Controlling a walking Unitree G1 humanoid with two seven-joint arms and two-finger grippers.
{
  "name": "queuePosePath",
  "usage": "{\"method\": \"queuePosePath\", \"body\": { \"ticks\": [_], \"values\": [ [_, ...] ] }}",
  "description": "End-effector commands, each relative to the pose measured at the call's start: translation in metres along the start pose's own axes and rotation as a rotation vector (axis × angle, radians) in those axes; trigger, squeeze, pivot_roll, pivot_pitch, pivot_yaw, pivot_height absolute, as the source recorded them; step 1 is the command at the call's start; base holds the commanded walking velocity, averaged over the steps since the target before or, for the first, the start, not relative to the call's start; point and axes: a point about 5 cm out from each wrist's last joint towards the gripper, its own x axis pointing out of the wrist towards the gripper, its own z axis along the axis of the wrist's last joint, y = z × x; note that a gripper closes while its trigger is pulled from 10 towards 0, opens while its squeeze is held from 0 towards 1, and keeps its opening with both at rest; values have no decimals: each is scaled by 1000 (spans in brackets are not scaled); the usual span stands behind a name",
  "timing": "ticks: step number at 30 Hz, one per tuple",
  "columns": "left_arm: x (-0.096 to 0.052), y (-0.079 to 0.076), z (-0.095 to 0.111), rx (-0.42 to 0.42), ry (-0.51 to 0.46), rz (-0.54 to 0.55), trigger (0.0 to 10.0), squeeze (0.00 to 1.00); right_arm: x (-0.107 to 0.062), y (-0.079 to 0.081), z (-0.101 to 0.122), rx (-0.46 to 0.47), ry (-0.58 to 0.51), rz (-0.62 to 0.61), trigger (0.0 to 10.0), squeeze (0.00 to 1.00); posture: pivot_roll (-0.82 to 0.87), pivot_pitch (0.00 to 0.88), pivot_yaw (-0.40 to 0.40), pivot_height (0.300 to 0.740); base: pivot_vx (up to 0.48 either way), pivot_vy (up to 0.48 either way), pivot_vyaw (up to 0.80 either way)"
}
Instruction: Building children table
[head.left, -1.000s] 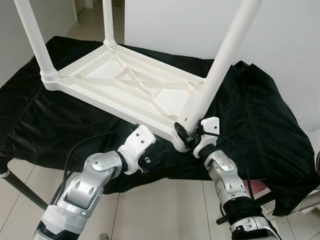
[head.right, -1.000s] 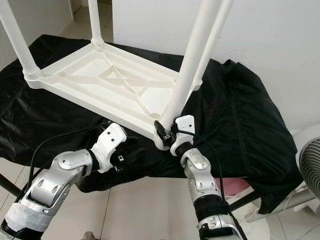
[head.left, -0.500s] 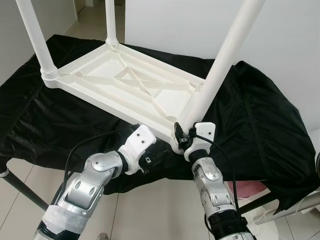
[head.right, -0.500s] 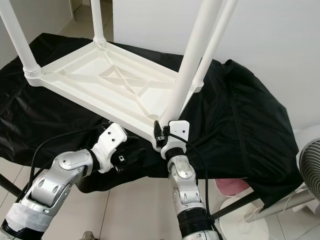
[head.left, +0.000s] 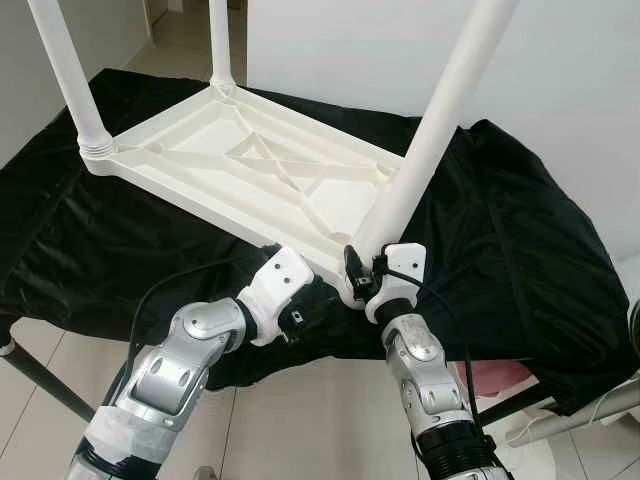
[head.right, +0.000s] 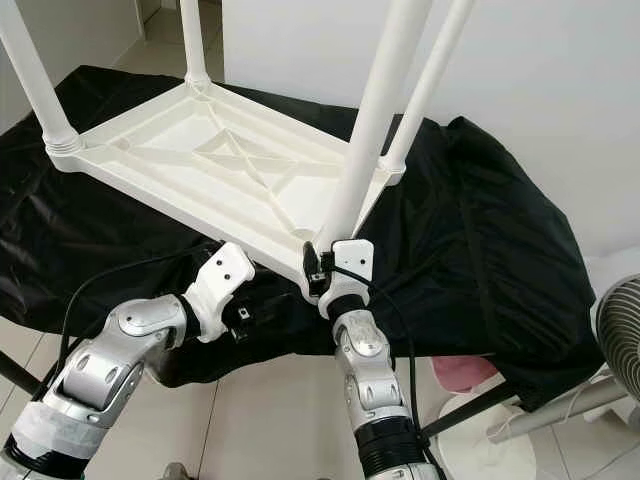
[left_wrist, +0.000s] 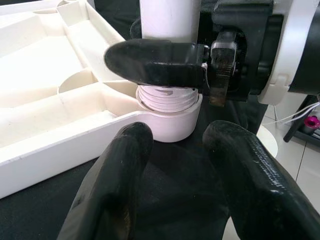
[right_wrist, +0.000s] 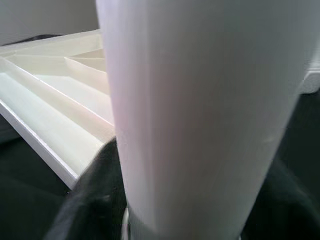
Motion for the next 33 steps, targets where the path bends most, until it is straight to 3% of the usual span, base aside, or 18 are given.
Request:
{"method": "queuePosePath", "body": {
  "ticks": [1,9,10,18,19,25,28,30,33],
  "values": [
    [1,0,-1,1,4,25,10000,0,-7,0,-6,24,23,-8,10000,1000,75,36,-149,740,0,0,0],
    [2,0,-1,-2,3,25,10000,0,-11,-14,-4,-29,15,21,10000,1000,73,30,-151,740,0,0,0],
    [2,0,-2,-1,5,25,10000,0,-12,-18,-3,-25,9,31,10000,0,72,27,-152,740,0,0,0],
    [2,1,-2,1,8,24,10000,0,-14,-31,3,-14,12,194,10000,0,67,23,-148,740,0,0,0],
    [2,1,-2,2,7,24,10000,0,-14,-32,5,-40,4,262,10000,0,63,21,-145,740,0,0,0],
    [3,1,-2,4,6,20,10000,0,-9,-38,7,-85,14,349,10000,0,60,16,-141,740,0,0,0],
    [4,1,-2,5,5,17,10000,0,-5,-44,6,-77,50,403,10000,0,60,14,-138,740,0,0,0],
    [3,2,-2,9,6,21,10000,0,1,-56,2,-117,122,494,10000,0,73,13,-144,740,0,0,0],
    [2,3,-2,8,7,25,10000,0,2,-59,0,-142,141,517,10000,0,77,14,-146,740,0,0,0]
  ]
}}
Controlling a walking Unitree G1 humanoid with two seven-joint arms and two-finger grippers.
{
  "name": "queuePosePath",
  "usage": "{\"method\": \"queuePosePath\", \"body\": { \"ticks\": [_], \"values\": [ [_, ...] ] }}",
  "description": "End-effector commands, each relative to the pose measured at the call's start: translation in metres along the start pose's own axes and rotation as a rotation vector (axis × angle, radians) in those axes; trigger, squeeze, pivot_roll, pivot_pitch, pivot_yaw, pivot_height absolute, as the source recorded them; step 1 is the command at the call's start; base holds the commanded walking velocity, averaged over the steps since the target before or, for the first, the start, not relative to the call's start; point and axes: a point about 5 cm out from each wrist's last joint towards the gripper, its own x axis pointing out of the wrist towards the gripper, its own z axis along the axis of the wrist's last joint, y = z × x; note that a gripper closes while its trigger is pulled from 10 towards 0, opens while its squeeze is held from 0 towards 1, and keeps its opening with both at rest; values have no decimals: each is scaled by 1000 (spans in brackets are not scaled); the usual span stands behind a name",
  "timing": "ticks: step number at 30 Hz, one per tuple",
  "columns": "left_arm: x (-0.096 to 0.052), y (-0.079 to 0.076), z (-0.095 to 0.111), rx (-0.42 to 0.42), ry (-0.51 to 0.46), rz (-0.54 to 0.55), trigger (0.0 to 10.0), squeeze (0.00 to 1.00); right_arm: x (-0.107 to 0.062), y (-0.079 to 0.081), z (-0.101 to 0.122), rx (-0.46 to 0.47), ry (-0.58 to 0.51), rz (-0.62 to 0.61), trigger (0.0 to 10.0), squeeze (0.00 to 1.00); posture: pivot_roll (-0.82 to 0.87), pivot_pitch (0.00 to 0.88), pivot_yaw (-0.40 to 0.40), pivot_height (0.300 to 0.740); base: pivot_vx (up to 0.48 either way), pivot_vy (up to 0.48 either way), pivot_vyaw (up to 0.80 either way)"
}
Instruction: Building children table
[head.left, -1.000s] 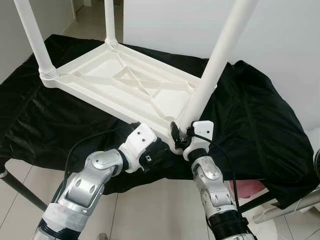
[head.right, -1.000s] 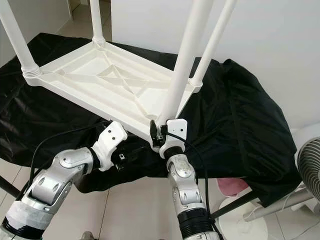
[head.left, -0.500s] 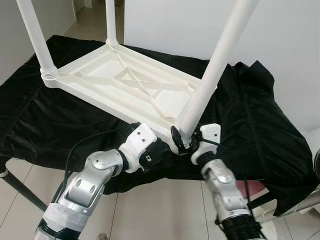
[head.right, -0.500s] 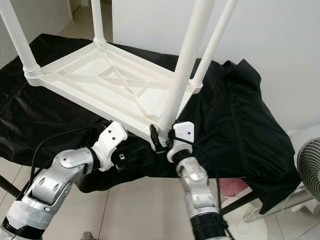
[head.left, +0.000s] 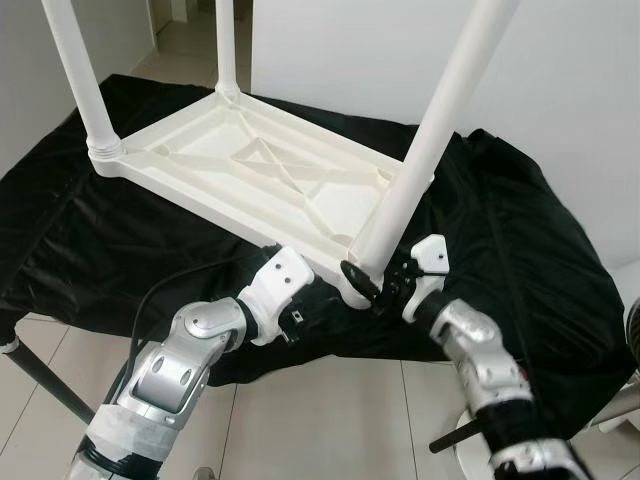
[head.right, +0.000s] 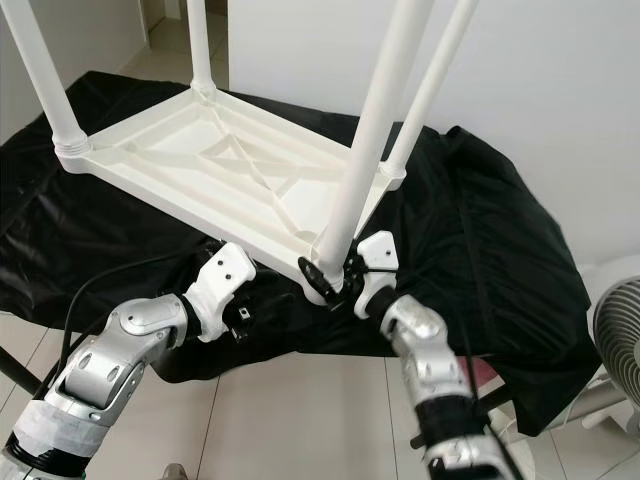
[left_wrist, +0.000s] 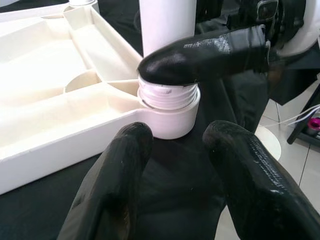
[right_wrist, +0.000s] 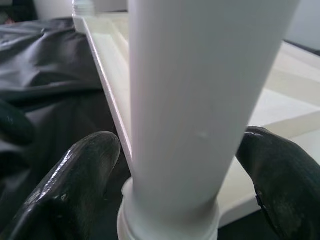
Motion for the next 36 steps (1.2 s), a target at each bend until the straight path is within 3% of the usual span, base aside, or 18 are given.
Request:
{"method": "queuePosePath", "body": {
  "ticks": [1,4,5,7,8,9,10,12,23,24,26,34,36],
  "values": [
    [1,1,0,7,1,25,10000,0,-2,-3,-8,-16,40,20,10000,0,77,14,-146,740,0,0,0],
    [0,1,-1,5,0,29,10000,0,0,-6,-11,-37,60,33,9882,0,85,15,-149,740,0,0,0],
    [0,1,0,5,0,30,10000,0,2,-7,-11,-36,64,37,6118,0,87,18,-149,740,0,0,0],
    [0,0,0,5,0,31,10000,0,4,-8,-11,-35,65,40,6118,0,87,18,-149,740,0,0,0],
    [0,0,0,4,0,32,10000,0,5,-9,-11,-29,63,45,3725,0,87,19,-148,740,0,0,0],
    [0,0,0,4,0,32,10000,0,5,-9,-11,-29,63,45,3725,0,87,19,-148,740,0,0,0],
    [-1,0,0,3,0,33,10000,0,7,-10,-13,-23,63,39,39,0,90,25,-145,740,0,0,0],
    [-1,0,0,2,1,35,10000,0,9,-11,-15,-12,63,41,0,0,94,33,-144,740,0,0,0],
    [-4,0,0,-2,6,42,10000,0,6,-10,-24,26,66,46,0,0,98,51,-140,740,0,0,0],
    [-4,0,-1,-4,6,42,10000,0,5,-10,-27,43,67,31,9412,0,98,51,-140,740,0,0,0],
    [-4,0,-1,-5,7,42,10000,0,3,-9,-28,61,66,15,10000,0,93,56,-136,740,0,0,0],
    [-3,-1,-1,-8,6,36,10000,0,1,-2,-28,61,15,-67,10000,0,78,66,-131,740,0,0,0],
    [-3,-1,-1,-9,7,35,10000,0,0,6,-27,97,-19,-71,10000,0,77,68,-131,740,0,0,0]
  ]
}}
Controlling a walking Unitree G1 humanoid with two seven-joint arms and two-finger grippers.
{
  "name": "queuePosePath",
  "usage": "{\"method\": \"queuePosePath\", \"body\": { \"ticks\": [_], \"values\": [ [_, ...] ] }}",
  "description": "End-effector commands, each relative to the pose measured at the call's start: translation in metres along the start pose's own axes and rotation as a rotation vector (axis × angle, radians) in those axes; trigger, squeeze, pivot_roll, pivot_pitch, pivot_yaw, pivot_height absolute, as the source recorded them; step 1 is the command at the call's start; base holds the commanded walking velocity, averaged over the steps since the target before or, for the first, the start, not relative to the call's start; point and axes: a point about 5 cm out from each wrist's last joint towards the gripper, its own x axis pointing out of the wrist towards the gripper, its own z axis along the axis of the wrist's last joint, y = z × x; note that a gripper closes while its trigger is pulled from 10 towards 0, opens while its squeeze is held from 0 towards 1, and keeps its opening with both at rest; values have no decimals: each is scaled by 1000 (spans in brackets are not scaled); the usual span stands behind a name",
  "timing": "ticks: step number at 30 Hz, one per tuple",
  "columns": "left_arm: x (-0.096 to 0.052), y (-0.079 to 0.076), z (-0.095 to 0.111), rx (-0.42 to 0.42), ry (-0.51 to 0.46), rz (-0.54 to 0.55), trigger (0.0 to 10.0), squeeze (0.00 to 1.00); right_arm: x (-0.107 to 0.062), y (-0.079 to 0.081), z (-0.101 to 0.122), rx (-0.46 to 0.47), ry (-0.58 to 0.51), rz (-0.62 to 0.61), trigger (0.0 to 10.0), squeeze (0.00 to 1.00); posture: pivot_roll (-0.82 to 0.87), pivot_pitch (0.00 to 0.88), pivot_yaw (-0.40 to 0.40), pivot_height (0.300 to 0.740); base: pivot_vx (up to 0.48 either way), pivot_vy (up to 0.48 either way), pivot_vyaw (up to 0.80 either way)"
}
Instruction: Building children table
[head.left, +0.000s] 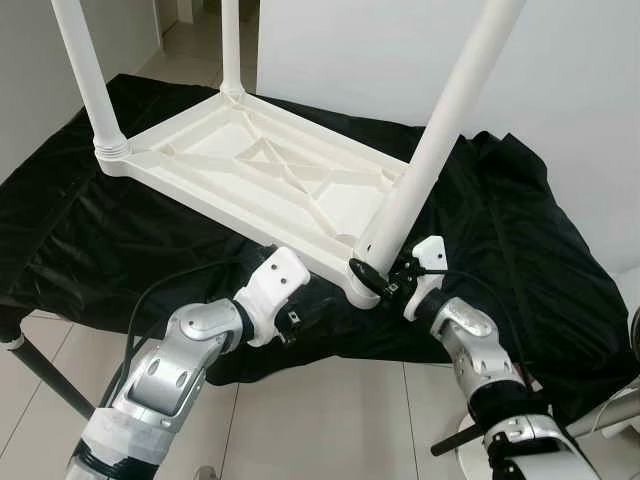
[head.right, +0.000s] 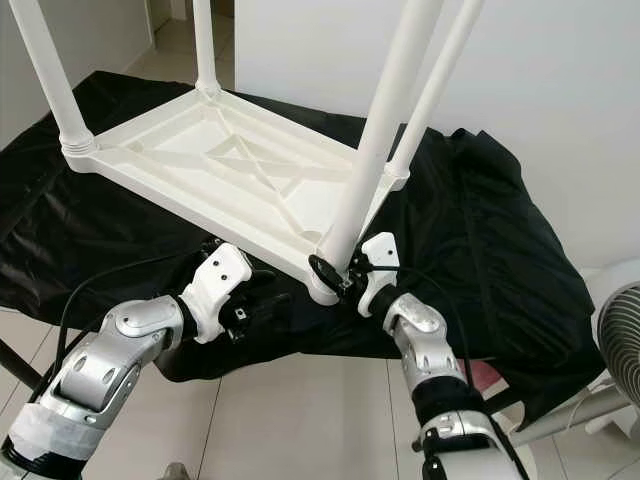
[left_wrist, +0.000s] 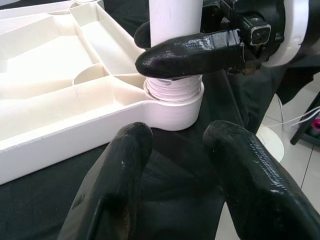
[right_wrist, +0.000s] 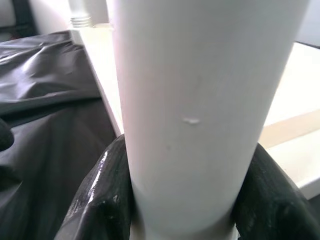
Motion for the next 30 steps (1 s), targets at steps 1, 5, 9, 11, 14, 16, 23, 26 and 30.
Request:
{"method": "queuePosePath", "body": {
  "ticks": [1,5,9,11,14,16,23,26,30],
  "values": [
    [0,-1,0,-5,5,26,10000,0,-7,5,-9,40,25,-24,10000,0,73,70,-130,740,0,0,0],
    [0,-1,0,-6,5,24,10000,0,-8,8,-8,49,8,-49,10000,0,73,69,-130,740,0,0,0],
    [1,-3,0,-10,4,21,10000,0,-8,12,-3,40,-30,-173,10000,0,68,75,-134,740,0,0,0],
    [1,-3,-1,-11,3,21,10000,0,-8,10,-1,32,-35,-232,10000,0,67,76,-134,740,0,0,0],
    [1,-4,-1,-14,3,20,10000,0,-10,10,-5,12,0,-347,10000,0,66,78,-141,740,0,0,0],
    [1,-4,-1,-16,2,23,10000,0,-12,14,-7,-8,32,-445,10000,0,67,79,-146,740,0,0,0],
    [3,-7,-1,-28,-4,19,10000,0,-7,34,-8,12,42,-568,10000,0,58,81,-146,740,0,0,0],
    [4,-7,-1,-28,-4,15,10000,0,-2,40,-4,19,15,-513,10000,0,54,80,-143,740,0,0,0],
    [5,-7,-1,-25,-4,11,10000,0,-2,39,0,17,-17,-469,10000,0,51,80,-142,740,0,0,0]
  ]
}}
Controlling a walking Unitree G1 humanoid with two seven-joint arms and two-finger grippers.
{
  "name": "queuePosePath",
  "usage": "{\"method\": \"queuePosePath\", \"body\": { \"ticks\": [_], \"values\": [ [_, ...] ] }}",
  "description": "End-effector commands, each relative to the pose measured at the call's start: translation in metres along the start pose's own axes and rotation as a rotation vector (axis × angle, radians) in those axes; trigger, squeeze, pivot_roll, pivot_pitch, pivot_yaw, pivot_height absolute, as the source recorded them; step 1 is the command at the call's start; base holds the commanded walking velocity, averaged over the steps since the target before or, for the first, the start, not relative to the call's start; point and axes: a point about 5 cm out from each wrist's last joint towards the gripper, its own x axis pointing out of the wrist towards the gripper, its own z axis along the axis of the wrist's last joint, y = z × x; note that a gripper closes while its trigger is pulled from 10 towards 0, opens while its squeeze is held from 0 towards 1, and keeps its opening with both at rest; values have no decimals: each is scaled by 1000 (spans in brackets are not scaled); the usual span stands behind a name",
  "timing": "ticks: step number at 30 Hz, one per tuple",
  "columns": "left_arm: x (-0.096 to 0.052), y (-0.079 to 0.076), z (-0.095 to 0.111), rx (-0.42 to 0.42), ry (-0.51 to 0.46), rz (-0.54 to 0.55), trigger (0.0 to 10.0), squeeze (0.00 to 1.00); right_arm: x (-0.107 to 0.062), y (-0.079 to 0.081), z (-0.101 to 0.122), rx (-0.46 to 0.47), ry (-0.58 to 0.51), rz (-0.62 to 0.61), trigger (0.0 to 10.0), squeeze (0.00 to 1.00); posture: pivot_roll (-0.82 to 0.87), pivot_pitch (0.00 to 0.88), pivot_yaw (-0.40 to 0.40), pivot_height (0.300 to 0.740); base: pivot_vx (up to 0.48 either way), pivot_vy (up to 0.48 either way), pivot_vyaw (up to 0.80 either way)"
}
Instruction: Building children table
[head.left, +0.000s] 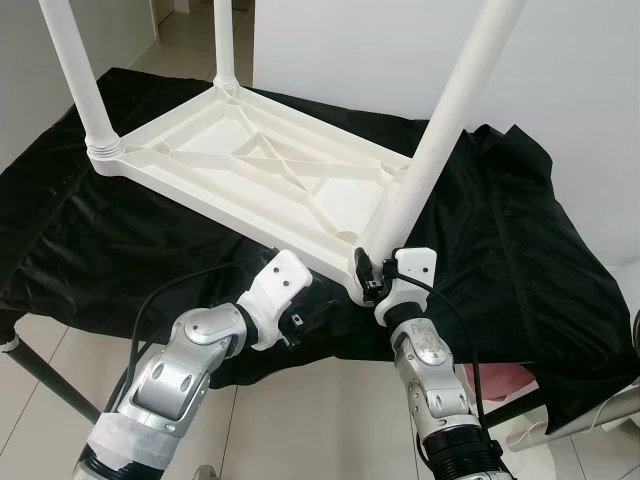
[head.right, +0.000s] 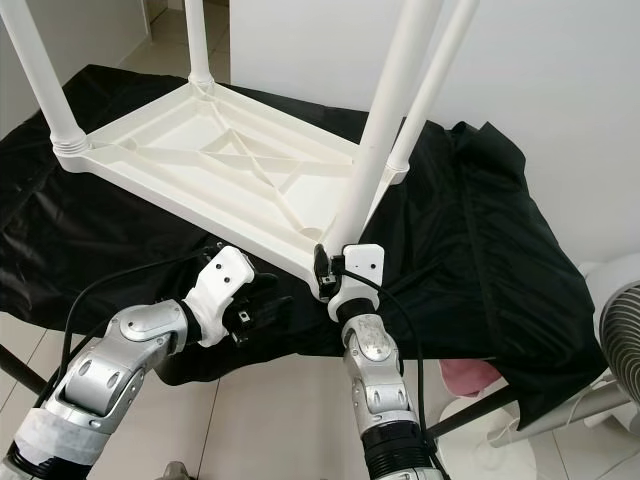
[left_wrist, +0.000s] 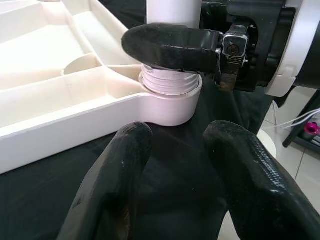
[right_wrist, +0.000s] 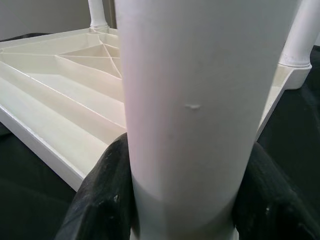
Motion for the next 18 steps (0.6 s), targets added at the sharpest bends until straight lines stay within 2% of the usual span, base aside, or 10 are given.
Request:
{"method": "queuePosePath", "body": {
  "ticks": [1,2,3,9,11,12,18],
  "values": [
    [2,-1,2,10,3,22,10000,0,-5,-6,-8,-9,38,-2,10000,0,51,80,-142,740,0,0,0],
    [2,-1,2,12,2,21,10000,0,-6,-9,-7,-7,35,-7,10000,149,49,80,-143,740,0,0,0],
    [2,0,2,13,3,22,10000,0,-6,-10,-6,10,35,2,10000,1000,49,80,-143,740,0,0,0],
    [3,0,2,15,0,19,10000,0,-8,-21,0,-15,25,22,10000,1000,35,87,-140,740,0,0,0],
    [4,-2,1,11,0,10,10000,0,-10,-31,3,-29,20,53,10000,1000,30,88,-138,740,0,0,0],
    [5,-2,1,11,0,6,10000,0,-11,-34,5,-28,17,84,10000,0,24,86,-133,740,0,0,0],
    [5,0,1,16,2,-2,10000,0,-11,-46,13,-23,10,229,10000,0,13,78,-126,740,0,0,0]
  ]
}}
